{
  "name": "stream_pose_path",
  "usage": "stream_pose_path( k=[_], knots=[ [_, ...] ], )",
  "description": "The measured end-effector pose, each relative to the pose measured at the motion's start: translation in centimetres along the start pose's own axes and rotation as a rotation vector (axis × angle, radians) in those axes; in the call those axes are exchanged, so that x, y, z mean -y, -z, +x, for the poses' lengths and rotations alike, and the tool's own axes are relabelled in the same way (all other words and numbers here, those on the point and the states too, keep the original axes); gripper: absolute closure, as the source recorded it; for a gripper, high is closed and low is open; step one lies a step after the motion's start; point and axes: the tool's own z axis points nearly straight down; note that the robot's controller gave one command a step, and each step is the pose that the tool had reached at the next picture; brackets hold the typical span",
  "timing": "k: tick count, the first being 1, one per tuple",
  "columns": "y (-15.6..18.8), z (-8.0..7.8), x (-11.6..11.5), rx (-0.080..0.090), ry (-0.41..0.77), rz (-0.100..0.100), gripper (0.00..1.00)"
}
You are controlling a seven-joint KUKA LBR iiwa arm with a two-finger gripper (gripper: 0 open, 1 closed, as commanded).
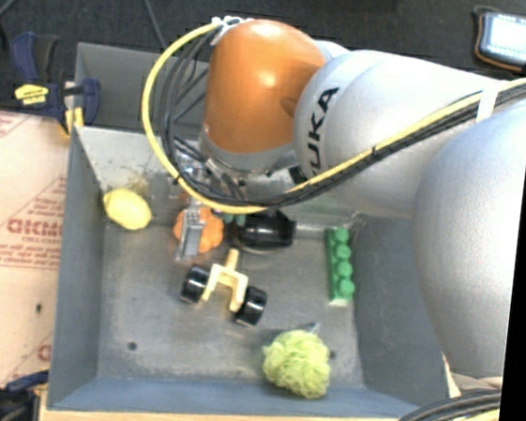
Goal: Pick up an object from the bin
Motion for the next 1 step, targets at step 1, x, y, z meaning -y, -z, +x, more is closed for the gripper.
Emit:
stream_pose_path(
  k=[1],
  knots=[
    [-4.03,0.42,0.11,0.012,0.078,-0.001,0.00]
  ],
)
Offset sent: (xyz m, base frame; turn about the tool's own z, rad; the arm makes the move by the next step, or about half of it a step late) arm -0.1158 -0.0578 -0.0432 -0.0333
